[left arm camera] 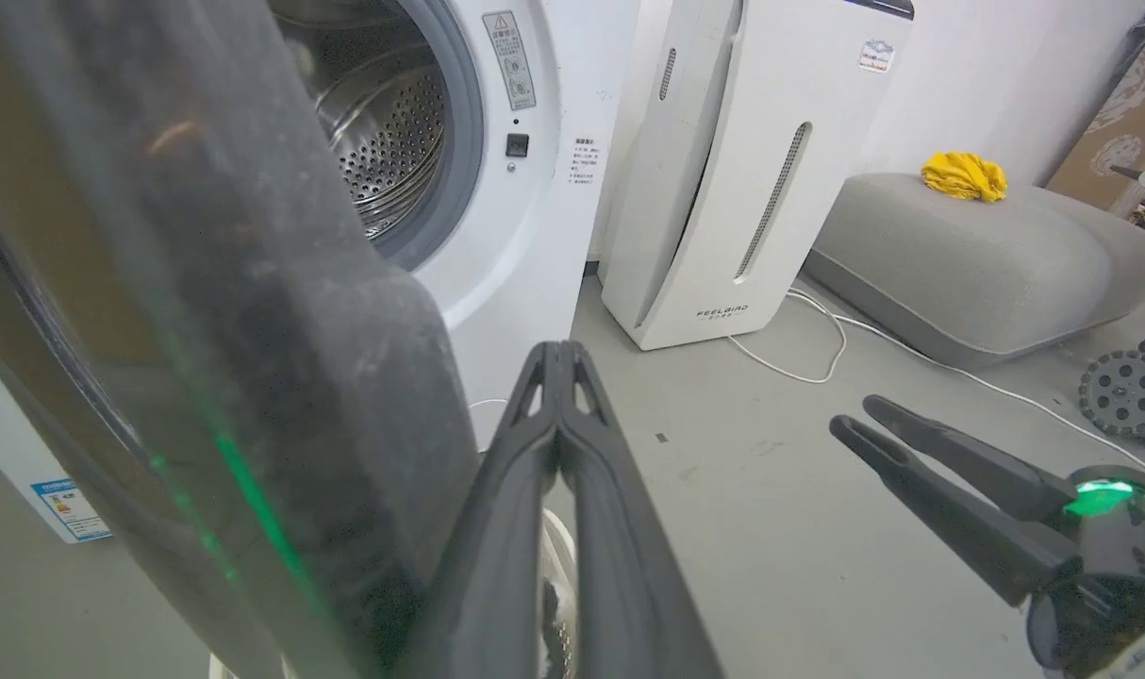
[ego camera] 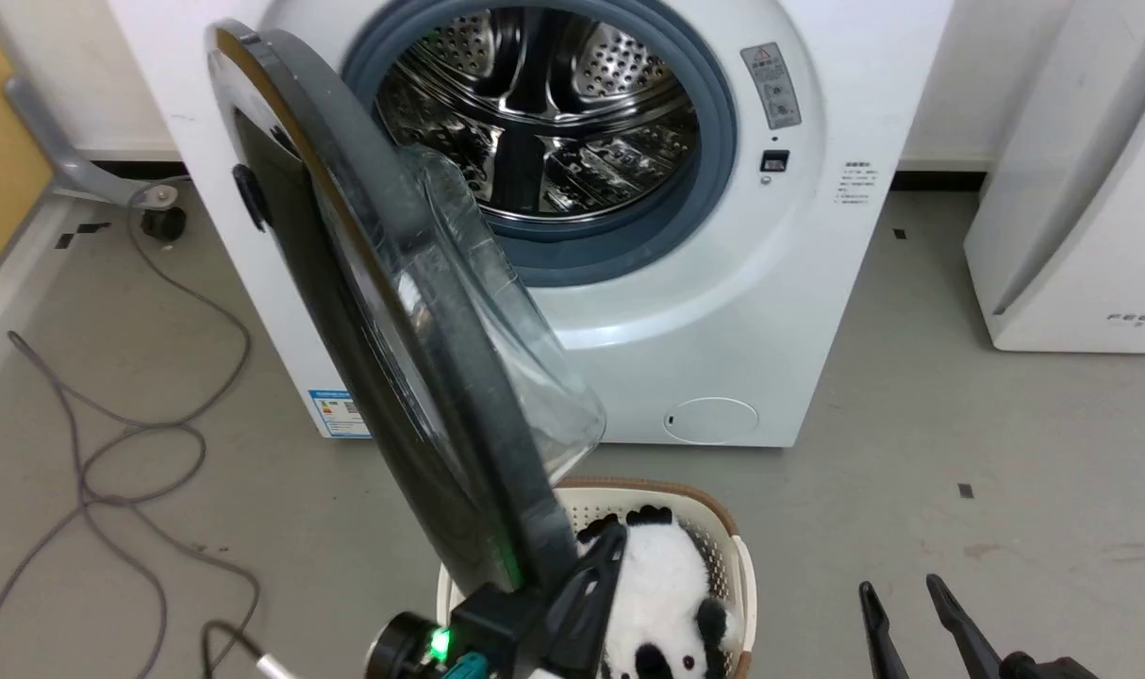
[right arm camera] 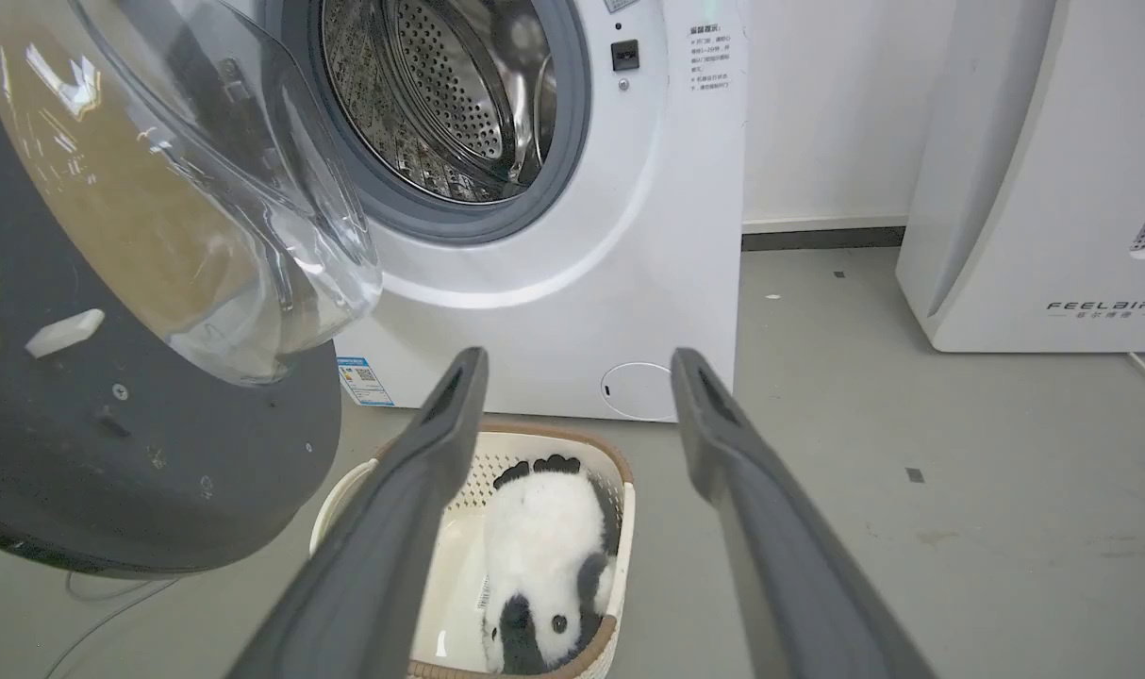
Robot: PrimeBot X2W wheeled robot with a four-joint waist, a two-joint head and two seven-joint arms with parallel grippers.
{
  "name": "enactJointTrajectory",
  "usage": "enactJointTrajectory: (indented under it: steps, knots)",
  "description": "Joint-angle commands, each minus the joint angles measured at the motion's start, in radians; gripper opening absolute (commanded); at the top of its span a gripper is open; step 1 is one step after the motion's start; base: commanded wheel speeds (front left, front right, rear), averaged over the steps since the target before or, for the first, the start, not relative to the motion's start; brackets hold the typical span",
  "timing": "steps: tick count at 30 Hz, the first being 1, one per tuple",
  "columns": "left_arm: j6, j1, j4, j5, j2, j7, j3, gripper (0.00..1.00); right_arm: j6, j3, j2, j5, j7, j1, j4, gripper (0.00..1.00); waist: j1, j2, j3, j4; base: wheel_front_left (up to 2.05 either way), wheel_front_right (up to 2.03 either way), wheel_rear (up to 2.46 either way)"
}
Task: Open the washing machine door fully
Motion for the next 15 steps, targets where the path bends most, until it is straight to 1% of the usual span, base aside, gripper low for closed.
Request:
enactJointTrajectory:
  steps: [1, 5, 7, 15]
  knots:
    - [0.033, 0.018, -0.013, 0.011, 0.031, -0.001, 0.034, 0.0, 0.001, -0.003, 0.003, 0.011, -0.002, 0.01, 0.004, 1.0, 0.0, -0.0001, -0.006, 0.011, 0.0, 0.0, 0.0]
    - [0.062, 0.061, -0.062, 0.017, 0.052, -0.001, 0.04, 0.0, 0.001, -0.007, 0.003, 0.015, 0.0, 0.019, 0.01, 1.0, 0.0, -0.0001, -0.018, 0.037, 0.0, 0.0, 0.0]
    - [0.069, 0.07, -0.076, 0.02, 0.058, -0.002, 0.041, 0.0, 0.001, -0.008, 0.003, 0.015, 0.0, 0.021, 0.01, 1.0, 0.0, -0.0001, -0.019, 0.045, 0.0, 0.0, 0.0]
    - [0.121, 0.144, -0.164, 0.03, 0.102, 0.003, 0.06, 0.0, 0.001, -0.013, 0.003, 0.023, 0.0, 0.024, 0.015, 1.0, 0.0, -0.0001, -0.027, 0.121, 0.0, 0.0, 0.0]
